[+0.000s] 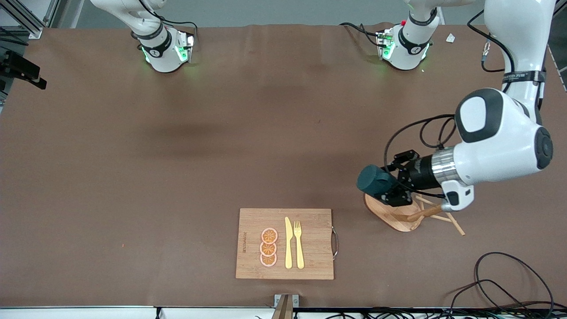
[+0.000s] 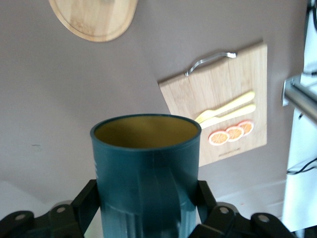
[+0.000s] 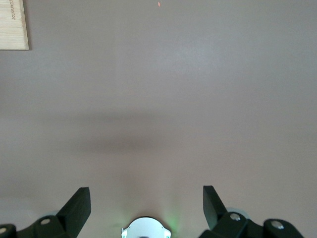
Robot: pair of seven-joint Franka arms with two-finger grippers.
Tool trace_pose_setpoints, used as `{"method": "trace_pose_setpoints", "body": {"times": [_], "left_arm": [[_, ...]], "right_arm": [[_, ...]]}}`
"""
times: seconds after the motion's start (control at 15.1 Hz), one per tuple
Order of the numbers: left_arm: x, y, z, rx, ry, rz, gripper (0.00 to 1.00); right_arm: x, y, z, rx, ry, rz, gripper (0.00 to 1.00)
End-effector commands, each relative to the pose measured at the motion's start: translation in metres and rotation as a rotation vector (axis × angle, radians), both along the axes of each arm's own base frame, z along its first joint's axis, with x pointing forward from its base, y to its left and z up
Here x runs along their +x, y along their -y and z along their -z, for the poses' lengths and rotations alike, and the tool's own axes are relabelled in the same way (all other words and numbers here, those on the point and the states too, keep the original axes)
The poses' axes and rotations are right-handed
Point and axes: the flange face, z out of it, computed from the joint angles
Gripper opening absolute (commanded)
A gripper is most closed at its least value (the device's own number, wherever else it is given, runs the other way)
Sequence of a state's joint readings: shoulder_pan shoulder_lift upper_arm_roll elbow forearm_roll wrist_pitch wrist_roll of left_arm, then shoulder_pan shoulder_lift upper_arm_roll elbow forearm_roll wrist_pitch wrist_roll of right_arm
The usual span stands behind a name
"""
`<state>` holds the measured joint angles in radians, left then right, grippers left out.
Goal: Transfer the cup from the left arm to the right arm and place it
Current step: 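Lift the teal cup off the stand peg with the left gripper, then carry the cup to mid-table while the right gripper reaches toward it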
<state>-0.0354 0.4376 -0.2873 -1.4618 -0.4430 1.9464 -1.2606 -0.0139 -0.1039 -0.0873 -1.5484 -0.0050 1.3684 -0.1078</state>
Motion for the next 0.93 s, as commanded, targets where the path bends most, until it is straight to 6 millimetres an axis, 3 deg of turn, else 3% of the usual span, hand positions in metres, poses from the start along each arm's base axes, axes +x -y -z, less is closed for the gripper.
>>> {"method": "trace_pose_setpoints", "body": {"times": [0.0,0.26,0.6,0.86], "left_arm": [[-0.017,0.063,-0.015,0.048,0.031,0.07,0.65],[-0.042,0.163,-0.015,0.119,0.219,0.192,0.65],[-0.093,0.281,0.046,0.253,0.475,0.404,0.65],[-0.147,0.35,0.096,0.419,0.687,0.582,0.66]], "right_arm": [[0.002,0.01,0.008,-0.009,-0.017,0.021,1.0],[0.027,0.026,0.044,0.006,-0.072,0.04,1.0],[0.063,0.051,0.09,-0.005,-0.058,0.064,1.0],[0.08,0.075,0.117,0.006,-0.046,-0.027,1.0]]}}
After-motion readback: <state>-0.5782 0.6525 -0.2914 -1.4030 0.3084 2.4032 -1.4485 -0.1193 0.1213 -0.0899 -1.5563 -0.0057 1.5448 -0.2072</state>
